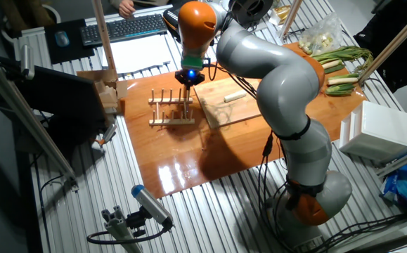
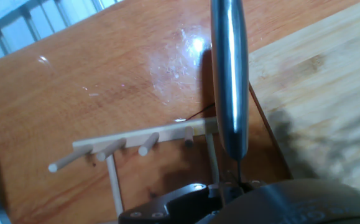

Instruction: Chop the scallions

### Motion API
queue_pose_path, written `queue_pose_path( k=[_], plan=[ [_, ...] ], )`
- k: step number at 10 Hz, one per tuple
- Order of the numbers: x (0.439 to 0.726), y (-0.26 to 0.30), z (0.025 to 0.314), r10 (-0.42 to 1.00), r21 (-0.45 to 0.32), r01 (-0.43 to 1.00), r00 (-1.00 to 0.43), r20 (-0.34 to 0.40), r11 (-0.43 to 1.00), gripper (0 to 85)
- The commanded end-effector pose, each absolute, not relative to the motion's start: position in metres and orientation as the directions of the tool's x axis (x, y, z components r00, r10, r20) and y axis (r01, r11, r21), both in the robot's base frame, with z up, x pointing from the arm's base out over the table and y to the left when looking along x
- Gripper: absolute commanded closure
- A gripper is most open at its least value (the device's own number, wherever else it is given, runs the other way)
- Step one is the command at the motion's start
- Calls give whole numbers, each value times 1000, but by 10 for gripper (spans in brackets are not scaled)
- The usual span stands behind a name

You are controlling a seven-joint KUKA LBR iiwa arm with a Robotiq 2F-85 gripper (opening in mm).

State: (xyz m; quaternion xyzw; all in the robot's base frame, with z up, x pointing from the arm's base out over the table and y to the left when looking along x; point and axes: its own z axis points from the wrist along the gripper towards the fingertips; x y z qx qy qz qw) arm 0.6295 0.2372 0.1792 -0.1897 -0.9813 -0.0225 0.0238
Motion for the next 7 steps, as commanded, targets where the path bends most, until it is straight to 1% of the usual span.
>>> queue_pose_path(
  k=[1,2,4,5,7],
  plan=[
    [628,235,179,361,33,363,-931,54,931,850],
    [626,231,179,341,11,342,-939,45,940,850],
    [622,224,178,326,43,329,-943,63,943,850],
    [620,222,177,339,90,346,-937,82,934,850],
    [620,230,181,368,81,375,-926,80,924,850]
  ],
)
